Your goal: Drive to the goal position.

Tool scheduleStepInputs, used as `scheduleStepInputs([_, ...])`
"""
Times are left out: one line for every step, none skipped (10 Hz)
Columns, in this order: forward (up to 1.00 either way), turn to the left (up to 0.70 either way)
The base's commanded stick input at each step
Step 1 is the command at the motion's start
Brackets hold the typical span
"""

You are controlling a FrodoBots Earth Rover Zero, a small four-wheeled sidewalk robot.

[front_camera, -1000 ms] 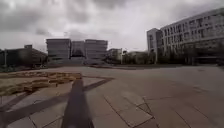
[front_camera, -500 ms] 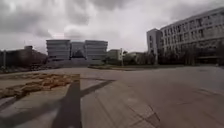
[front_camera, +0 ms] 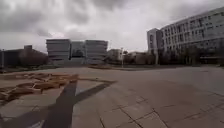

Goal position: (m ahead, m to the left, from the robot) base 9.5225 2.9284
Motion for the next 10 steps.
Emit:
scheduleStepInputs([0.70, 0.04])
scheduleStepInputs([0.70, 0.13])
scheduleStepInputs([0.70, 0.22])
scheduleStepInputs([0.70, 0.32])
scheduleStepInputs([0.70, 0.35])
scheduleStepInputs([0.70, 0.10])
scheduleStepInputs([0.70, 0.02])
scheduleStepInputs([0.70, 0.00])
scheduleStepInputs([0.70, 0.00])
scheduleStepInputs([0.70, 0.00])
